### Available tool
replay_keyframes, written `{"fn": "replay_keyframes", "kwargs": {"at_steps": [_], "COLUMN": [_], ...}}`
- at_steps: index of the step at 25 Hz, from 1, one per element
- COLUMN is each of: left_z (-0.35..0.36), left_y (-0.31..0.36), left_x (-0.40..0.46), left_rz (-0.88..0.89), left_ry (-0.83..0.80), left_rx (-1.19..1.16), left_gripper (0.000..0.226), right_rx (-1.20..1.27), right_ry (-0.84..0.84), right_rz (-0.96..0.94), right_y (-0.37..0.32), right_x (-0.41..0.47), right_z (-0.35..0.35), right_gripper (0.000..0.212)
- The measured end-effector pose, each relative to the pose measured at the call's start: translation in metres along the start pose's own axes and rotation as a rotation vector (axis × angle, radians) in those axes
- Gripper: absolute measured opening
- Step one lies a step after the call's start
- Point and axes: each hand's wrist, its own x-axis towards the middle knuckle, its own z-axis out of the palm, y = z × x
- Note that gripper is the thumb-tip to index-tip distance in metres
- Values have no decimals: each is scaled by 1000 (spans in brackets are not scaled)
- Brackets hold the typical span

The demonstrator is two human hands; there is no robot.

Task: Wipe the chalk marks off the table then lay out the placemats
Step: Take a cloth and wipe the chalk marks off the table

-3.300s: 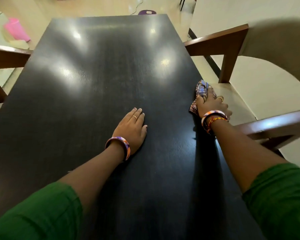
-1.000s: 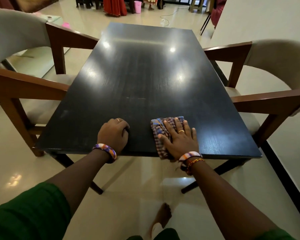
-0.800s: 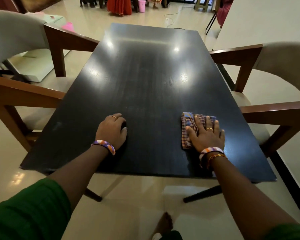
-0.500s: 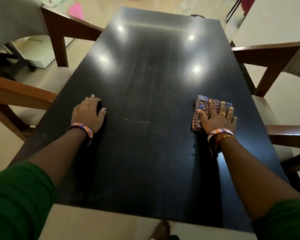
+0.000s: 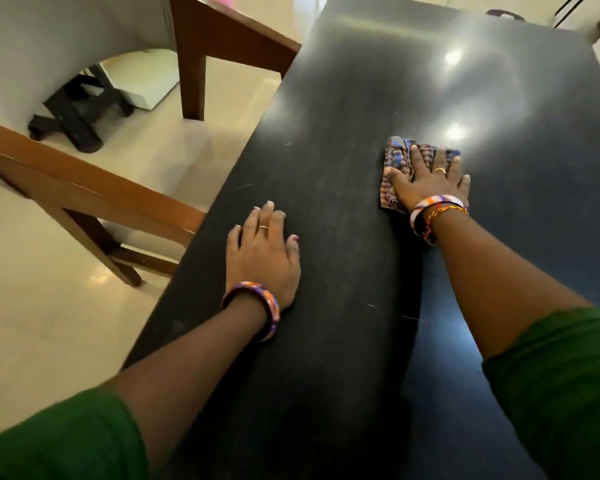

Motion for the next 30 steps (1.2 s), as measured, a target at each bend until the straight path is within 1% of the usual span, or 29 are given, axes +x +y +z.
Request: {"fn": "replay_keyframes", "kwargs": {"at_steps": [2, 5, 7, 8, 9, 11, 13, 15, 16, 18, 20, 21, 23, 24, 25, 26, 27, 30], "left_z": [1, -2, -5, -7, -9, -13, -17, -22, -25, -31, -37, -42, -57, -66, -73, -79, -82, -87], "left_y": [-5, -10, -10, -12, -13, -19, -28, -39, -47, -64, -79, -88, -108, -121, -134, -149, -164, -195], "left_x": [2, 3, 3, 3, 2, -1, -3, -3, -4, -9, -15, -18, -23, -29, -38, -50, -68, -129], "left_rz": [23, 66, 66, 68, 70, 89, 142, 206, 225, 220, 134, 41, -234, -386, -531, -637, -690, -706], "left_ry": [-40, -118, -173, -181, -173, -157, -186, -235, -248, -234, -231, -232, -224, -220, -236, -273, -316, -449], "left_rx": [2, -28, -83, -131, -186, -284, -336, -367, -397, -490, -680, -824, -1150, -1289, -1378, -1412, -1407, -1356], "left_gripper": [49, 56, 60, 58, 53, 43, 41, 43, 45, 45, 40, 36, 30, 29, 31, 33, 33, 28], "right_rx": [0, 20, 28, 37, 52, 69, 82, 99, 109, 128, 98, 67, 34, 32, 30, 21, 5, -26], "right_ry": [-1, -33, -76, -92, -96, -62, -22, -24, -32, -48, -53, -52, -57, -67, -81, -95, -102, -71], "right_rz": [-67, -227, -281, -261, -210, -31, 202, 399, 455, 458, 345, 260, 90, 11, -67, -142, -212, -375], "right_y": [-57, -137, -156, -152, -140, -98, -46, -10, -4, -17, -49, -70, -115, -139, -161, -180, -197, -220], "right_x": [-8, -32, -44, -49, -53, -70, -96, -123, -133, -144, -146, -148, -155, -164, -177, -192, -212, -275], "right_z": [10, 25, 30, 30, 29, 26, 23, 20, 20, 22, 28, 34, 44, 49, 54, 59, 65, 85], "right_gripper": [66, 59, 55, 55, 55, 57, 58, 60, 61, 63, 63, 63, 62, 62, 61, 60, 59, 53]}}
